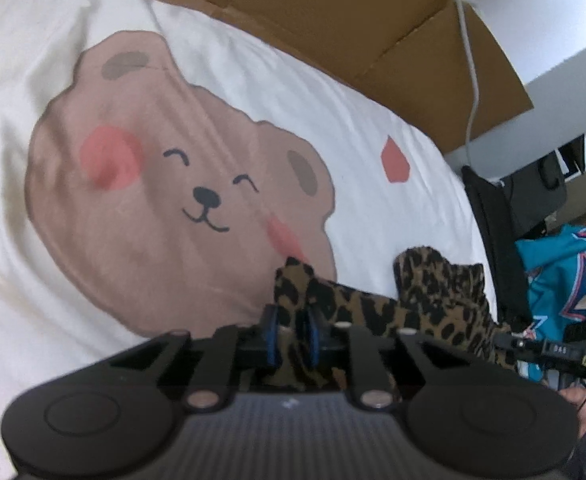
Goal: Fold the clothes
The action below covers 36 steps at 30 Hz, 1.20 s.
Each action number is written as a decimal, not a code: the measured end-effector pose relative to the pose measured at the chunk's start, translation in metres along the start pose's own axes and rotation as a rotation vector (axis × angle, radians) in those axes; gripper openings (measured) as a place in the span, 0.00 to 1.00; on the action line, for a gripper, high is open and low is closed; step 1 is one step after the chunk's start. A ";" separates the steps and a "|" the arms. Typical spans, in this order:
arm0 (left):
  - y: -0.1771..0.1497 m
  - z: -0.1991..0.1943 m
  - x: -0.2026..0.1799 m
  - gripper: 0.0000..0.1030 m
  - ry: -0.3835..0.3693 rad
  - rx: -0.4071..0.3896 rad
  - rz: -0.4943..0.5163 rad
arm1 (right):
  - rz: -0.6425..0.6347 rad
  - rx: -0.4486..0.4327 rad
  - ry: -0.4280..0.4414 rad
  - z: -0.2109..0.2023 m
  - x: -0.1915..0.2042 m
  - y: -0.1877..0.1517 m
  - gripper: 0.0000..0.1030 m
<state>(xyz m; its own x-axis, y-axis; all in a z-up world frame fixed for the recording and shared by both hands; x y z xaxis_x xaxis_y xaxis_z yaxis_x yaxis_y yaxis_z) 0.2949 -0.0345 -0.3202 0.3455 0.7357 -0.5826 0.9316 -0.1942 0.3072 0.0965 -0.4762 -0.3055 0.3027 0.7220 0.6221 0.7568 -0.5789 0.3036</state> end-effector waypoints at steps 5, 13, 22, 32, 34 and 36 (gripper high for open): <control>0.000 -0.001 0.007 0.07 -0.055 0.010 -0.047 | -0.022 0.019 0.014 0.000 0.006 -0.001 0.07; -0.002 -0.027 0.017 0.06 -0.226 -0.055 -0.155 | -0.017 -0.059 0.065 -0.029 0.013 -0.002 0.03; 0.000 -0.051 0.001 0.05 -0.271 -0.109 -0.128 | -0.031 -0.112 0.099 -0.053 0.028 0.000 0.03; 0.001 -0.072 -0.006 0.05 -0.259 -0.179 -0.112 | -0.026 -0.151 0.115 -0.061 0.035 0.005 0.03; 0.004 -0.072 -0.005 0.05 -0.258 -0.190 -0.122 | -0.025 -0.157 0.116 -0.061 0.037 0.009 0.03; 0.008 -0.070 -0.005 0.05 -0.248 -0.197 -0.125 | -0.021 -0.159 0.114 -0.060 0.039 0.014 0.03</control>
<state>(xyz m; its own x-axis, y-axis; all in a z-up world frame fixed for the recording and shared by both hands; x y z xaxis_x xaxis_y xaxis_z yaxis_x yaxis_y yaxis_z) 0.2928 0.0055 -0.2620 0.2692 0.5607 -0.7830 0.9373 0.0345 0.3469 0.0843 -0.4791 -0.2343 0.2135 0.6918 0.6898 0.6585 -0.6235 0.4215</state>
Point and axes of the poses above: each gripper's, at about its wrist camera, not at the fingertips, and z roughly the way its jaws point, x to its left, y to its top, the point moved 1 cm from there along z, roughly the way its jaws point, and after that the axes turned 2 degrees about x, right-handed, at the moved point
